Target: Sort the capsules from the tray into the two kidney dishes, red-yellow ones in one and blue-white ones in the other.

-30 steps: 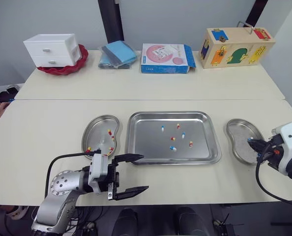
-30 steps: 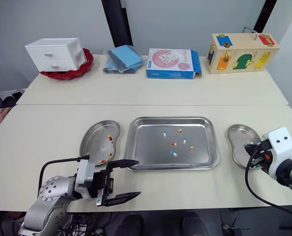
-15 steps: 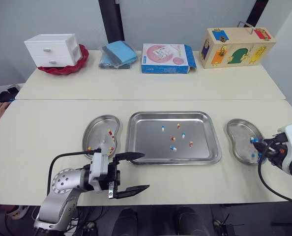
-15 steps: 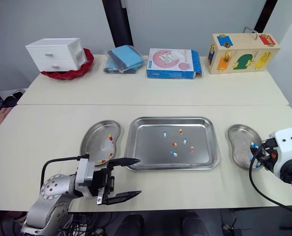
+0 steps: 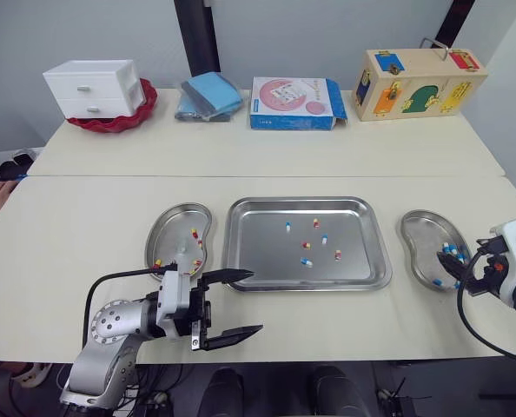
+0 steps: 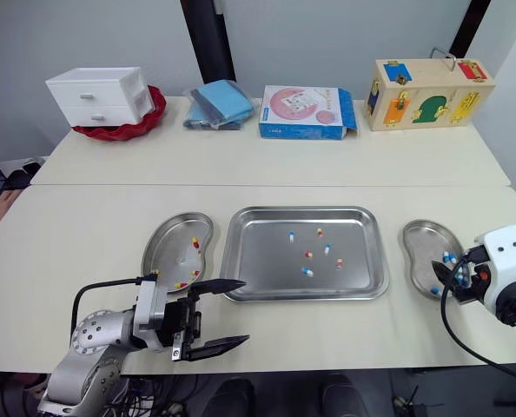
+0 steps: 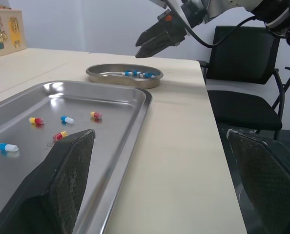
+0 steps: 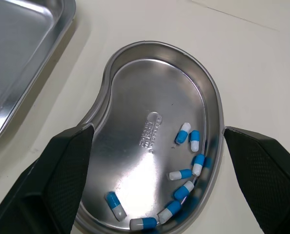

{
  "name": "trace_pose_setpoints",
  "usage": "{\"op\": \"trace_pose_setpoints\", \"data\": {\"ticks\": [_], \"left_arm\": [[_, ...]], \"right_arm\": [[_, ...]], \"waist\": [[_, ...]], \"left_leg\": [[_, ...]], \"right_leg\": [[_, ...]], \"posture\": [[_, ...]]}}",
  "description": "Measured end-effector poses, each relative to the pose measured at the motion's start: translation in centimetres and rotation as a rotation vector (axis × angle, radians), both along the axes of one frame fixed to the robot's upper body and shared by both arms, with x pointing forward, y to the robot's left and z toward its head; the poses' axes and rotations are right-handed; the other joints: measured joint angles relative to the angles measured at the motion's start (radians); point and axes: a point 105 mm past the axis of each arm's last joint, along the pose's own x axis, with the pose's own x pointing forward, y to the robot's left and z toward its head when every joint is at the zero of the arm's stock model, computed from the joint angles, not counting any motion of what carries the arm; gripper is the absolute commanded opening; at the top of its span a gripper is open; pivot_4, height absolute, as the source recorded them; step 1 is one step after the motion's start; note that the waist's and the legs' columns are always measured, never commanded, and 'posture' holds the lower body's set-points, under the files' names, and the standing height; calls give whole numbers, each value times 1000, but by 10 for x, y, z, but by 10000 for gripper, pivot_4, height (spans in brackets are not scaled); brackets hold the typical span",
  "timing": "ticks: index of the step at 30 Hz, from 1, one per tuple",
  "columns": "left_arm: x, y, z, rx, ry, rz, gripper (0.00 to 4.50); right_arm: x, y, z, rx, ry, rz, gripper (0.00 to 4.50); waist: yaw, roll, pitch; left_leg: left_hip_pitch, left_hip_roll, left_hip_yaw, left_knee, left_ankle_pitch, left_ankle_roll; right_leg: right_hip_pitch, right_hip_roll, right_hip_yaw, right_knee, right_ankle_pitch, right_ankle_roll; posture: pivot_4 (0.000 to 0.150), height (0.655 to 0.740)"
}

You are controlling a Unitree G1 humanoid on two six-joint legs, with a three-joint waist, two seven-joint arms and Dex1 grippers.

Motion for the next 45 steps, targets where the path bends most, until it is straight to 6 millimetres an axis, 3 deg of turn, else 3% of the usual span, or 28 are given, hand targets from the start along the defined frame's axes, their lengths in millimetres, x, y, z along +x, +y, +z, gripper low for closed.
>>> {"op": "trace_pose_setpoints", "data": {"ticks": [7, 10, 14, 17, 19, 22, 26, 33, 38, 44, 45], "left_arm": [[14, 43, 5, 101, 109, 338, 45000], [13, 81, 11, 128, 137, 500, 45000], [-1, 150, 5, 211, 218, 726, 45000], [-19, 183, -10, 237, 303, 834, 45000], [-31, 200, -20, 260, 350, 888, 45000], [-43, 209, -31, 273, 388, 928, 45000], [-51, 211, -38, 271, 404, 943, 45000], [-47, 200, -32, 276, 364, 895, 45000], [-35, 162, -18, 279, 294, 739, 45000], [-27, 77, -7, 172, 221, 475, 45000], [-24, 70, -6, 155, 210, 461, 45000]], "right_arm": [[-16, 17, -2, -91, -91, 225, 44421], [-29, 18, -6, -81, -77, 317, 44421], [-49, 7, -14, -74, -3, 396, 44421], [-59, -3, -21, -60, 51, 429, 44421], [-65, -14, -26, -56, 93, 429, 44421], [-71, -19, -30, -43, 122, 434, 44421], [-71, -20, -31, -45, 120, 440, 44421], [-73, -18, -37, -39, 135, 457, 44421], [-75, -17, -40, -44, 140, 463, 44421], [-84, -14, -46, -31, 146, 450, 44421], [-85, -13, -46, -29, 145, 451, 44421]], "waist": [[0, 0, 0], [-1, 0, 0], [-1, 0, 0], [-1, -1, 0], [-1, -2, 1], [-1, -3, 0], [1, -5, 0], [0, -5, -1], [1, -5, -1], [3, -4, -1], [3, -4, -2]], "left_leg": [[1, 0, 0, 0, 0, 0], [1, 0, 0, 0, 0, 0], [3, 0, 1, 0, 0, 0], [5, 0, 1, 0, 0, 0], [7, 0, 1, 0, 0, 0], [11, 0, 1, 0, 0, 0], [15, 1, 2, 0, 0, 0], [15, 0, 2, 0, 0, 0], [15, 0, 2, 0, 0, 0], [15, 0, 2, 0, 0, 0], [15, 0, 2, 0, 0, 0]], "right_leg": [[1, 0, 0, 0, 0, 0], [1, 0, 0, 0, 0, 0], [2, 0, 0, -1, 0, 0], [6, 0, 0, -2, 0, 0], [8, 0, 0, -2, -1, -1], [11, 0, 0, -2, -1, -1], [15, 0, 1, -2, -2, -2], [15, 0, 1, -2, -2, -1], [16, 0, 2, -2, -2, -1], [16, 0, 2, -3, -1, -1], [16, 0, 2, -2, -1, -1]], "posture": [[1500, 7400], [1500, 7400], [1500, 7400], [1500, 7400], [1500, 7400], [1500, 7400], [1500, 7400], [1500, 7400], [1500, 7400], [1500, 7400], [1500, 7400]]}}
